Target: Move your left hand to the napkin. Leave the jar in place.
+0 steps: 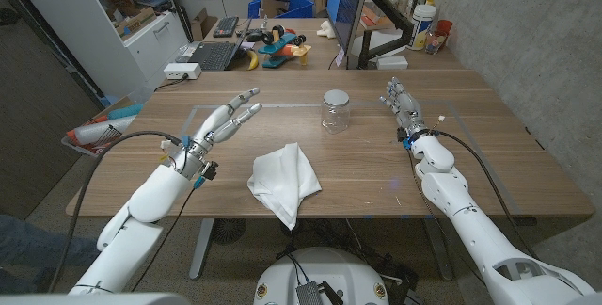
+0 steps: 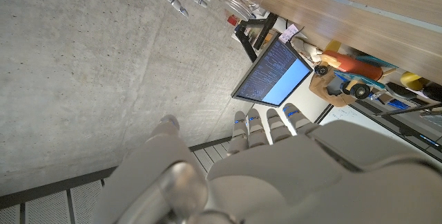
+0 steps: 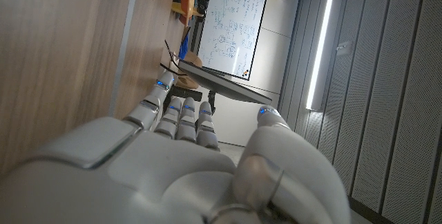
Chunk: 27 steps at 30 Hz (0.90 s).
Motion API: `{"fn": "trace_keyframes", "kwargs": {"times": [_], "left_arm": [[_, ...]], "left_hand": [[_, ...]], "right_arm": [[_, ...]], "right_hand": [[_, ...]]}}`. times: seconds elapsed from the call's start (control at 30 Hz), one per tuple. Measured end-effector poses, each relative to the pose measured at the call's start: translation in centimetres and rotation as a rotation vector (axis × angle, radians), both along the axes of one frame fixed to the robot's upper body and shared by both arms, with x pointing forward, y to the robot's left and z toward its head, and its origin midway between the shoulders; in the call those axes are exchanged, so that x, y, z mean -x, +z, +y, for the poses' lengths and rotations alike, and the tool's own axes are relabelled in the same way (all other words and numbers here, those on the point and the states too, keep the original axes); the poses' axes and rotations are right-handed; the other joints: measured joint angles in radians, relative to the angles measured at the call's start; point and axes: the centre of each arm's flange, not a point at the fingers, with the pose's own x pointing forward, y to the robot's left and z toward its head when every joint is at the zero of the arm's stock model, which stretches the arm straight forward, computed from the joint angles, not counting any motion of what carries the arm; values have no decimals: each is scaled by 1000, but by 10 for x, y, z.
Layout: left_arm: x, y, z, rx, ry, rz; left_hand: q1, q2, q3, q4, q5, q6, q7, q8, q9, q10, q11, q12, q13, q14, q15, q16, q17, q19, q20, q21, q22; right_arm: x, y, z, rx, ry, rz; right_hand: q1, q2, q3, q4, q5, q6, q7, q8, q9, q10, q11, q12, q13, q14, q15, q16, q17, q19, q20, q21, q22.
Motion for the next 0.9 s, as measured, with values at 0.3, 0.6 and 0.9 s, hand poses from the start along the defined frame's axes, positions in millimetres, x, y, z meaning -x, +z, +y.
{"fn": "trace_keyframes", "kwargs": {"times": [0.3, 0.6, 0.9], "left_arm": [[-3, -3, -10, -45, 32, -3], [-6, -6, -18, -76, 58, -2], [-8, -7, -22, -112, 69, -1]], "left_hand": [[0, 0, 0, 0, 0, 0, 0, 0, 5, 5, -5, 0, 0, 0, 0, 0, 0, 0, 0, -7, 0], [4, 4, 4, -4, 0, 4, -4, 0, 5, 5, -5, 0, 0, 0, 0, 0, 0, 5, 5, -14, 0], [4, 4, 4, -4, 0, 4, -4, 0, 5, 5, -5, 0, 0, 0, 0, 0, 0, 5, 5, -18, 0]], "right_arm": [[-4, 1, -3, 11, 5, 1], [-8, 8, -7, 21, 8, -5], [-13, 8, -4, 18, 20, -2]], "right_hand": [[0, 0, 0, 0, 0, 0, 0, -7, 0, 4, 3, 0, 0, 4, -4, 0, 0, 0, 0, 0, 0], [0, 0, 0, 0, 0, 0, 0, -7, 0, 4, 3, 0, 0, 4, -4, 0, -5, 7, 7, -8, 0], [0, 0, -4, -4, 0, 4, -4, -7, 0, 4, 3, -8, 0, 4, -4, 0, -5, 7, 7, -8, 0]]}}
